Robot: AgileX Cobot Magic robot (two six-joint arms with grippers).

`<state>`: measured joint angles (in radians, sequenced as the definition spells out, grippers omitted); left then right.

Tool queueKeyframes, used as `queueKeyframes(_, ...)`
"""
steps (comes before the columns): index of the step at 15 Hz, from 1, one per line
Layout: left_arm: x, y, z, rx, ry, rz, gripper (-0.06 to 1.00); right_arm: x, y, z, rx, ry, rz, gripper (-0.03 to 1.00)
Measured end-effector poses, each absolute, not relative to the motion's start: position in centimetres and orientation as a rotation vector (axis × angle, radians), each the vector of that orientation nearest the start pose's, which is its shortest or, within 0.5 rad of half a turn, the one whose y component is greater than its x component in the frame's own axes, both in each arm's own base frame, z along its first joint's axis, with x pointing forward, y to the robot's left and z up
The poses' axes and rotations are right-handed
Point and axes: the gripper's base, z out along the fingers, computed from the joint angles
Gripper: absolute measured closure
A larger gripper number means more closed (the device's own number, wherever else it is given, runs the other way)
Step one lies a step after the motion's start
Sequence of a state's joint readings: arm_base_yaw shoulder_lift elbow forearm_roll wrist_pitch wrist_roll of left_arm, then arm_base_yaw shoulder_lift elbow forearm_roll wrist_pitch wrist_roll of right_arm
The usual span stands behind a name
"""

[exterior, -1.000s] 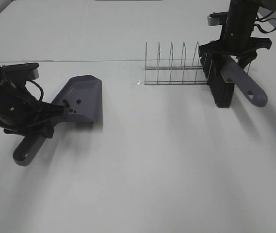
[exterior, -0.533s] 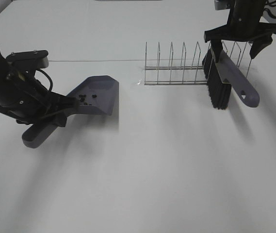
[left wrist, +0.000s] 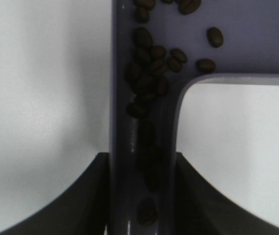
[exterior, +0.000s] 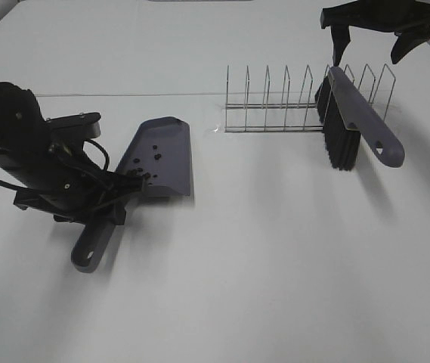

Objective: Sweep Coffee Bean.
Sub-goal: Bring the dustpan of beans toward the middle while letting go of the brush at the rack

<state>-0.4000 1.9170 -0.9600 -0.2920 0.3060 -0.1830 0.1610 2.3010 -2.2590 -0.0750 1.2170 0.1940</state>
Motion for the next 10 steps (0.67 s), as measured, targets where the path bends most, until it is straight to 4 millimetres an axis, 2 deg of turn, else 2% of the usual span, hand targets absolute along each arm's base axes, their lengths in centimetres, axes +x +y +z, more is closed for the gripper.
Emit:
queueKeyframes(3,31.6,-14.3,11.4,-0.097,2.795,-0.368,0.59,49.4,7.5,26.7,0.032,2.720,0.016,0.13)
queueKeyframes(6,31.5,-14.3,11.4,-0.099,2.798,-0.369,0.48,48.9,7.4,28.1,0.033,2.691,0.023,0.13)
queueKeyframes(9,31.5,-14.3,11.4,-0.101,2.798,-0.370,0.46,48.3,7.5,30.0,0.038,2.658,0.063,0.13)
queueKeyframes(10,31.5,-14.3,11.4,-0.100,2.802,-0.370,0.46,47.7,7.8,31.3,0.031,2.639,0.126,0.13)
